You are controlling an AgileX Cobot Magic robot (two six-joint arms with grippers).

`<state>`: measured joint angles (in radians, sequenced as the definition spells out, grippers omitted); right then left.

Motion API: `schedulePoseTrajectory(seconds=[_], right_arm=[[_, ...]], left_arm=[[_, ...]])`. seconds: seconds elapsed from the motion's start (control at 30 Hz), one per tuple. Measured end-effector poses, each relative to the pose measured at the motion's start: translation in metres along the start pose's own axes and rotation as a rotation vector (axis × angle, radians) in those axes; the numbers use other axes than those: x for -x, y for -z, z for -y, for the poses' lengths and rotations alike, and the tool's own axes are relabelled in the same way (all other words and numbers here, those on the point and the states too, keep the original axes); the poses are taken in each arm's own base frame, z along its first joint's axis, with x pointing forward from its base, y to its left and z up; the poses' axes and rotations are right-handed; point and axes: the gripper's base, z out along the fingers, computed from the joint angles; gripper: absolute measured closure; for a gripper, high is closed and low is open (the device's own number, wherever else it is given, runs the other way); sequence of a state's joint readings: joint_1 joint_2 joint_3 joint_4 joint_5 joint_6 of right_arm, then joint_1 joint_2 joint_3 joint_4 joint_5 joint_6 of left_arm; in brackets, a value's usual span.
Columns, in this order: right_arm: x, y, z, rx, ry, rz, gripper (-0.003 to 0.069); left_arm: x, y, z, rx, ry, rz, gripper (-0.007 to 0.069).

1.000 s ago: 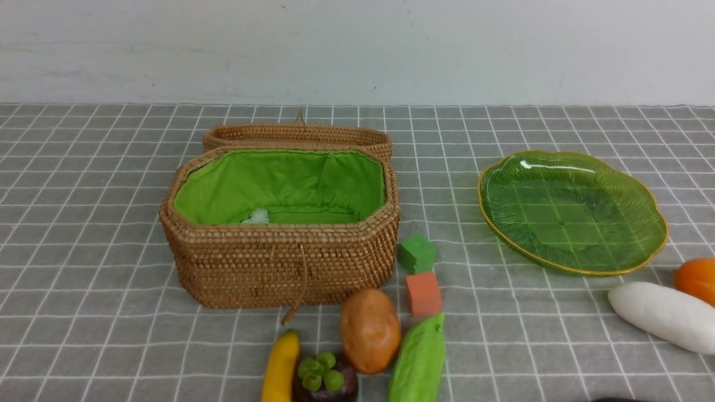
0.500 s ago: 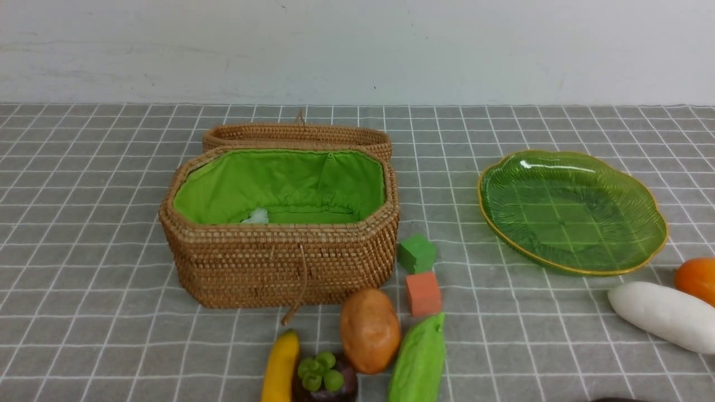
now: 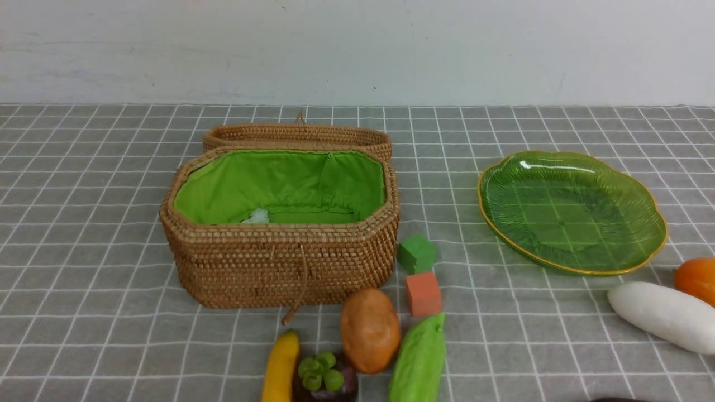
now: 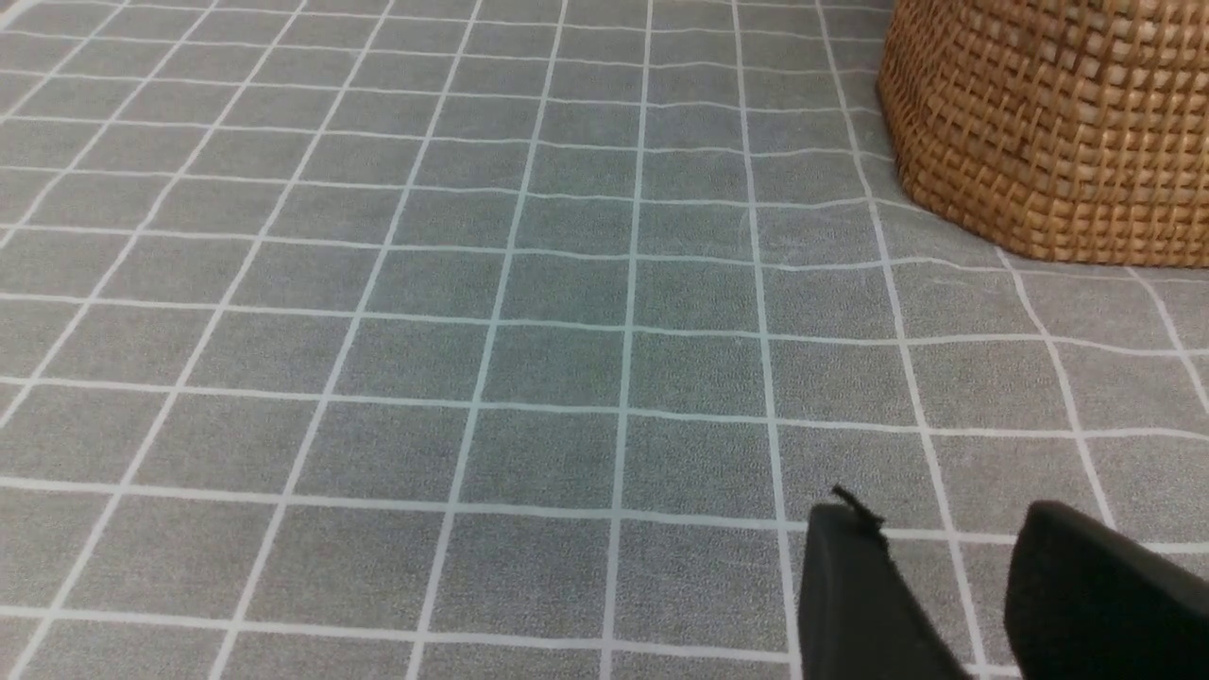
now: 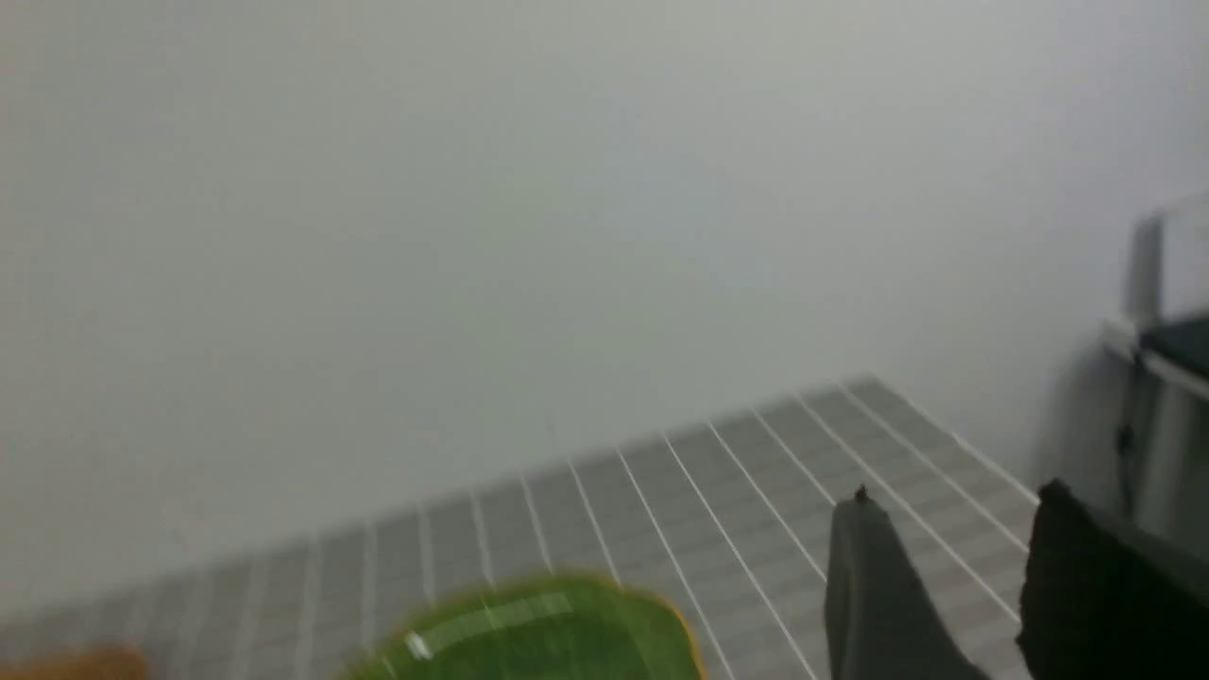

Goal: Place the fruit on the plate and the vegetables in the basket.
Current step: Grab an eggplant with your right arm and place it in the basket on the left.

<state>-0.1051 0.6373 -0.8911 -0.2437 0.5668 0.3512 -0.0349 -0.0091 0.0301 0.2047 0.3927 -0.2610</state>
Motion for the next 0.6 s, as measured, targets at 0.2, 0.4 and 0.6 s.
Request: schedulePoseTrajectory(seconds=[0.2, 0.4, 0.6], right_arm=[[-0.037, -0.064, -0.043, 0.193, 0.182, -0.360, 0.0417], [-0.085, -0.076, -0.070, 0.312, 0.330, -0.796, 0.0417], [-0.130, -0.097, -0.092, 0.417, 0.451, -1.131, 0.0376]], left_arm=[[0.000, 0.000, 0.000, 0.000, 0.000, 0.000, 0.0386], [0.000, 0.000, 0.000, 0.000, 0.000, 0.000, 0.0386], [0.000, 0.000, 0.000, 0.000, 0.000, 0.000, 0.0386]])
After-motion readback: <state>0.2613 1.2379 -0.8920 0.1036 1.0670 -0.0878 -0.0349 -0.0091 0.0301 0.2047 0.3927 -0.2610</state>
